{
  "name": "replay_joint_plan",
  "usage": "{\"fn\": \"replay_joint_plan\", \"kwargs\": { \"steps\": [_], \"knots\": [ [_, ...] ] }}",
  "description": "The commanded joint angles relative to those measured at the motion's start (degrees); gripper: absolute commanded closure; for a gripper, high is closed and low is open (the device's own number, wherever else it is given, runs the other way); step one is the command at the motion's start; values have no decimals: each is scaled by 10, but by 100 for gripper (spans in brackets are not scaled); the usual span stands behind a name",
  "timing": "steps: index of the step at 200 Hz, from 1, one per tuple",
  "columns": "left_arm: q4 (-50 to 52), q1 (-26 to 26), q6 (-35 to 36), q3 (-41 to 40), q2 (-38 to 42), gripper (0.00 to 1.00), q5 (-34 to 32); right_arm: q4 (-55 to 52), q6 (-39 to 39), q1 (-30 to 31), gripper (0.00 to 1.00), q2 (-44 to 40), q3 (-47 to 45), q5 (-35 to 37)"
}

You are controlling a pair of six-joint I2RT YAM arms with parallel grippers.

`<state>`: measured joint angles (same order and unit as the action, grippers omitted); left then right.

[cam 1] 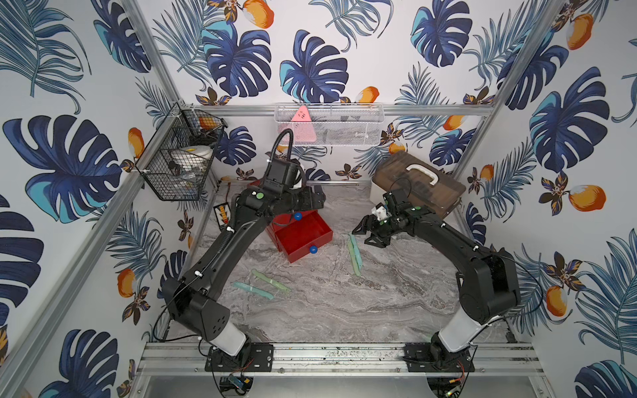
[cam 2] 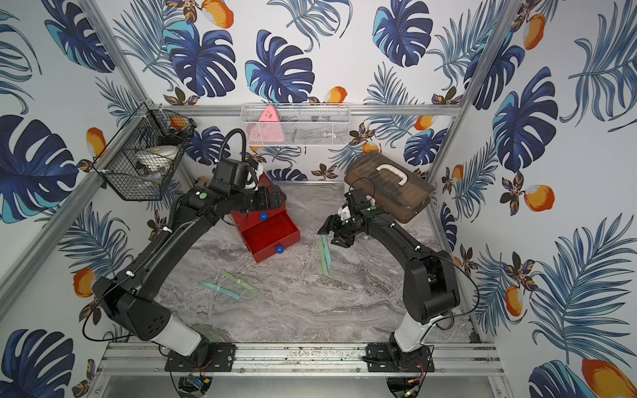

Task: Place the fruit knives into the drawer by color
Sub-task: Pick up the fruit knife from the center of the board.

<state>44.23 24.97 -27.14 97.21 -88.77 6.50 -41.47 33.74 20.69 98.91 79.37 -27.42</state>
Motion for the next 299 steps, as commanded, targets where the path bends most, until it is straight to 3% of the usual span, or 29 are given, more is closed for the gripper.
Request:
{"fn": "replay_joint_plan", "kwargs": {
  "steps": [1, 46, 97, 232, 299],
  "knots": [
    [26, 48, 6, -40, 35, 1, -57, -130, -133, 3, 42, 27, 38, 112],
    [3, 143, -38, -167, 115, 1, -113, -144, -184, 42, 52, 73, 89, 211],
    [13, 224, -60, -222, 133, 1, -159, -119, -192, 89, 58, 116, 102, 275],
    [15, 225, -30, -232, 129, 1, -149, -107, -209, 104, 61, 255, 201, 321],
    [-3, 202, -17, -242, 119, 1, -113, -108, -206, 104, 72, 284, 196, 340]
  ]
}}
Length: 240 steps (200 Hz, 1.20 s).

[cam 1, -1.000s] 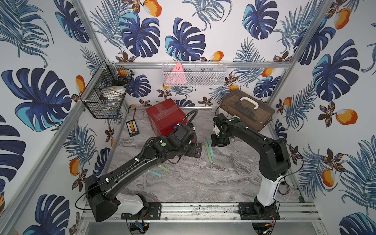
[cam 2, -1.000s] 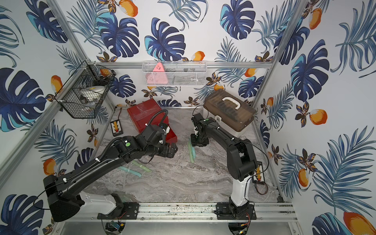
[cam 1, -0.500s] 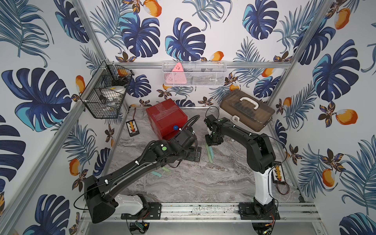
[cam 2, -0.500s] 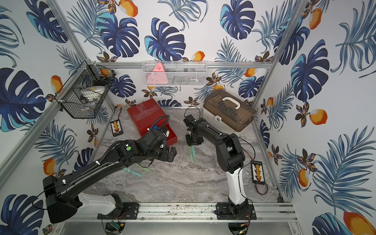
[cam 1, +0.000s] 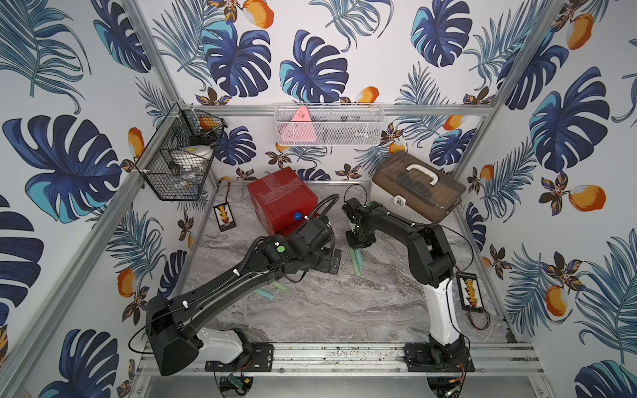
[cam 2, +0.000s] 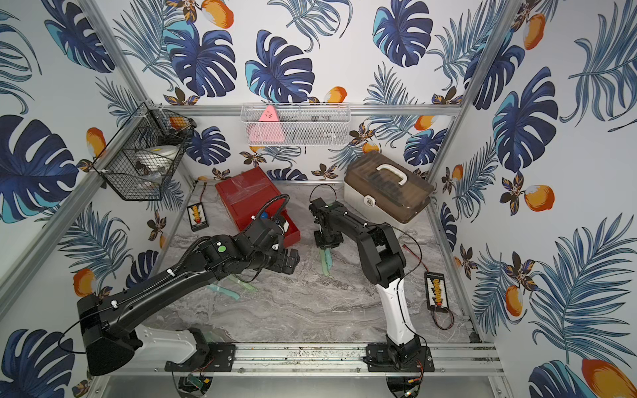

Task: Place the fruit knives into the drawer by color
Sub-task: Pick up the fruit knife from the center of the board.

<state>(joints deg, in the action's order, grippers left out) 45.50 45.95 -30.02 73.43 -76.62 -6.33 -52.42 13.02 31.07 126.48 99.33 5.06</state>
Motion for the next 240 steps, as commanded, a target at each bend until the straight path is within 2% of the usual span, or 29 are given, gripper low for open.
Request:
{"fn": "replay_joint_plan", "kwargs": {
  "steps": [1, 52, 74, 144, 204, 240],
  "knots": [
    [-16, -8, 12, -3, -2, 1, 17, 2, 1, 0, 73, 8, -4, 16],
    [-21, -17, 15, -13, 0, 1, 34, -3, 0, 0, 73, 38, 5, 22],
    [-24, -20, 14, -19, 2, 1, 38, -4, 4, -1, 83, 39, 3, 24],
    [-33, -21, 7, -29, 6, 1, 40, -10, 11, -20, 95, 16, -10, 17],
    [-27, -33, 20, 12, -13, 1, 35, -29, 83, -65, 93, -99, -51, -89],
    [-20, -76, 32, 58, -30, 1, 47, -45, 175, -73, 93, -187, -78, -193]
  ]
}}
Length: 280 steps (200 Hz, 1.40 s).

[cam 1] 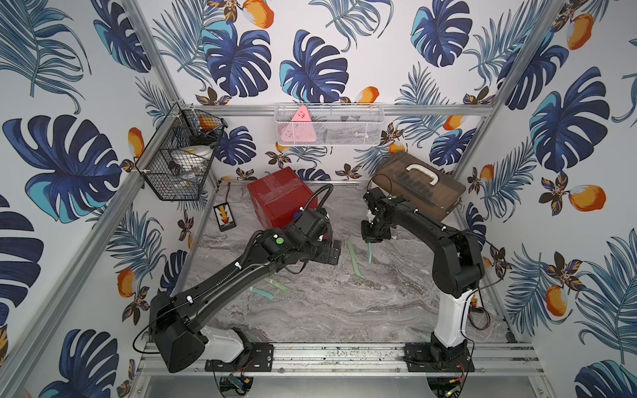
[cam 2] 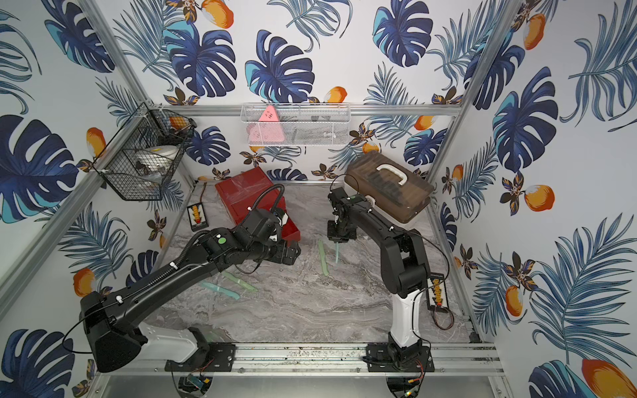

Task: Place the fruit knives into the drawer by color
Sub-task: Pick up the fruit knife from the center of the board, then place the fruit knife in the drawer.

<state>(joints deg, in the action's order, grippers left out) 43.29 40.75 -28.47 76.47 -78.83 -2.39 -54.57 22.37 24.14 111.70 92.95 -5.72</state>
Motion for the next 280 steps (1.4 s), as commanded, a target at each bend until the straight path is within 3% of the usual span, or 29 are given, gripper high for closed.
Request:
{"fn": "replay_joint_plan", "kwargs": {
  "steps": [1, 32, 61, 128, 218, 229, 254, 280],
  "knots": [
    [2, -26, 17, 29, -8, 1, 8, -23, 85, -4, 93, -42, -15, -89],
    [8, -73, 40, 96, -29, 1, -3, 15, 215, -5, 100, -111, -36, -200],
    [5, -113, 57, 159, -55, 1, -12, 135, 391, 8, 100, -162, -68, -295],
    [3, -168, 58, 266, -116, 1, -2, 305, 599, 85, 97, -103, -15, -330],
    [11, -192, 65, 222, -89, 1, 14, 368, 639, 134, 91, 14, 24, -343],
    [12, -195, 65, 215, -84, 1, 17, 375, 642, 133, 85, 23, 29, -343],
    [15, -200, 62, 205, -78, 1, 25, 379, 637, 133, 60, 57, 59, -347],
    [30, -202, 48, 203, -77, 1, 31, 357, 620, 133, 49, 70, 92, -343]
  ]
}}
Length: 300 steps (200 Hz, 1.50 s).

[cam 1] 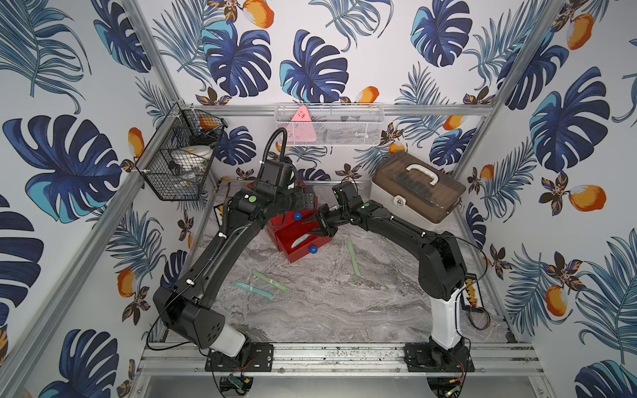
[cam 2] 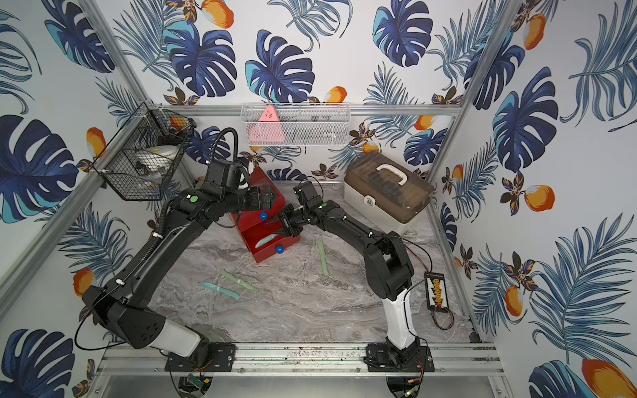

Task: Place the fruit knives into the drawer by color
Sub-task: Place the fruit knife in the drawer, then pick up the fruit knife from the center of the board.

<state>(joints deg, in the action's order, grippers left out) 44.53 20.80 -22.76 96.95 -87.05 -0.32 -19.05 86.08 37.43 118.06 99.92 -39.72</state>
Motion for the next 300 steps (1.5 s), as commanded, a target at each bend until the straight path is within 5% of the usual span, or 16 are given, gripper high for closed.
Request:
{"fn": "replay_joint_plan", "kwargs": {
  "steps": [1, 65, 123, 201, 248, 300],
  "knots": [
    [19, -2, -9, -2, 6, 1, 10, 2, -17, 0, 48, 7, 22, -3],
    [109, -2, -60, -29, 55, 1, -14, -32, -90, -1, 30, -77, -32, -27],
    [252, -3, -234, -98, 140, 1, -91, -94, -266, 1, 2, -213, -133, -47],
    [284, -20, -432, -302, 210, 11, -49, -120, -452, 83, 0, -307, -205, -33],
    [192, -68, -537, -485, 295, 36, 21, -144, -492, 118, 0, -318, -208, -2],
    [122, -131, -508, -562, 261, 49, 53, -132, -494, 122, 0, -321, -221, -12]
  ]
}}
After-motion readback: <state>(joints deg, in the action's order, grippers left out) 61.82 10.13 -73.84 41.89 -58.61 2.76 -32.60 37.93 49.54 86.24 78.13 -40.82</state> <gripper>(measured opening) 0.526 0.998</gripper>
